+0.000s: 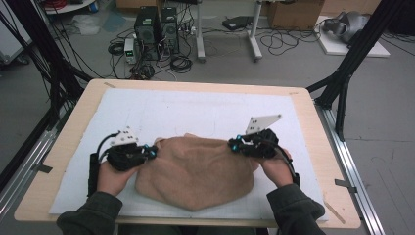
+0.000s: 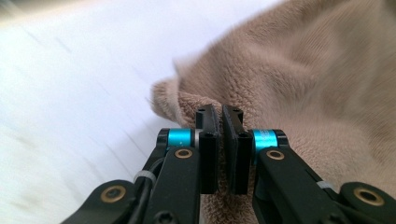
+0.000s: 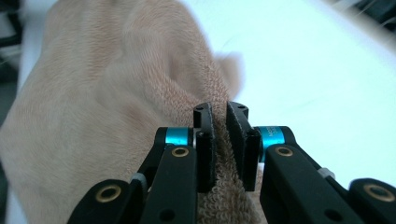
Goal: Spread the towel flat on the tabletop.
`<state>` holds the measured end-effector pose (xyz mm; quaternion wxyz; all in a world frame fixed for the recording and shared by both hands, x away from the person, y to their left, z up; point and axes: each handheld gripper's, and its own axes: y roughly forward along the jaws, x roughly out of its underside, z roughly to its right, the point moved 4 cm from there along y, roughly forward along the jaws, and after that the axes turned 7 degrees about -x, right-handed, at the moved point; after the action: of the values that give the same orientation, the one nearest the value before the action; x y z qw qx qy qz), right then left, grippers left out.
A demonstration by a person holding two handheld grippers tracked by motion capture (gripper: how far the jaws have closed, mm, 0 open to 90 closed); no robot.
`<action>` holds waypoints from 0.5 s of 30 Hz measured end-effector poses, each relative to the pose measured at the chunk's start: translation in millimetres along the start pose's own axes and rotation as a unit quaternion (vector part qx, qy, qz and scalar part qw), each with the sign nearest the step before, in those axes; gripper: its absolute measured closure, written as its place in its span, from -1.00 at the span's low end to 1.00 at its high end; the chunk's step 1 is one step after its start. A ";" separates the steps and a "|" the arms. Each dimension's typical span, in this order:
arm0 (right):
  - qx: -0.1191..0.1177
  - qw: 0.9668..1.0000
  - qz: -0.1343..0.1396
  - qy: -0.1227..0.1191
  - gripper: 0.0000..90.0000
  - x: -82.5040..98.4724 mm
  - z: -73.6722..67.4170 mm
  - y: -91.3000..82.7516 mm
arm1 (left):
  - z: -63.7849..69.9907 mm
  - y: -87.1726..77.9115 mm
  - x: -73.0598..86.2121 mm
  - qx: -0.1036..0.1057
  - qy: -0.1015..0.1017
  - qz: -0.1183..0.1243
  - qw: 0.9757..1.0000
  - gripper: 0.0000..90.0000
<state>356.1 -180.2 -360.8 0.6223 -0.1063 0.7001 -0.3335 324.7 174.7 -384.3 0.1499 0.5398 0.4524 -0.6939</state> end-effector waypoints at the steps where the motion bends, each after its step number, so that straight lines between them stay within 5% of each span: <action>1: 0.007 1.000 0.009 -0.006 0.83 -7.6 1.7 -4.6 | 0.0 0.0 0.0 0.000 0.000 0.000 1.000 0.90; 4: 0.027 0.998 0.041 -0.026 0.82 -33.5 1.0 -22.0 | -2.1 -27.9 -22.6 -0.029 0.006 0.057 0.998 0.90; 5: 0.026 0.998 0.045 -0.035 0.82 -38.0 -1.9 -24.0 | -2.1 -27.9 -22.6 -0.029 0.006 0.057 0.998 0.90; 9: 0.007 0.998 -0.002 -0.054 0.81 -23.8 -22.0 -6.9 | 3.6 -31.3 3.2 -0.020 0.020 0.014 1.000 0.89; 11: -0.009 0.998 -0.039 -0.052 0.81 -4.9 -35.2 6.7 | 10.0 -28.6 38.4 0.000 0.004 -0.022 1.000 0.89; 14: -0.031 0.997 -0.045 -0.049 0.81 12.6 -47.9 16.1 | 13.7 -28.0 60.2 0.010 -0.008 -0.040 0.999 0.89; 15: -0.049 0.996 -0.059 -0.036 0.81 35.6 -62.5 27.2 | 17.8 -27.5 77.6 0.020 -0.013 -0.060 0.998 0.89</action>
<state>297.2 -158.8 -405.3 0.6206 -0.1894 0.6851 -0.3310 265.7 197.4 -440.0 0.1035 0.5056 0.4680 -0.7174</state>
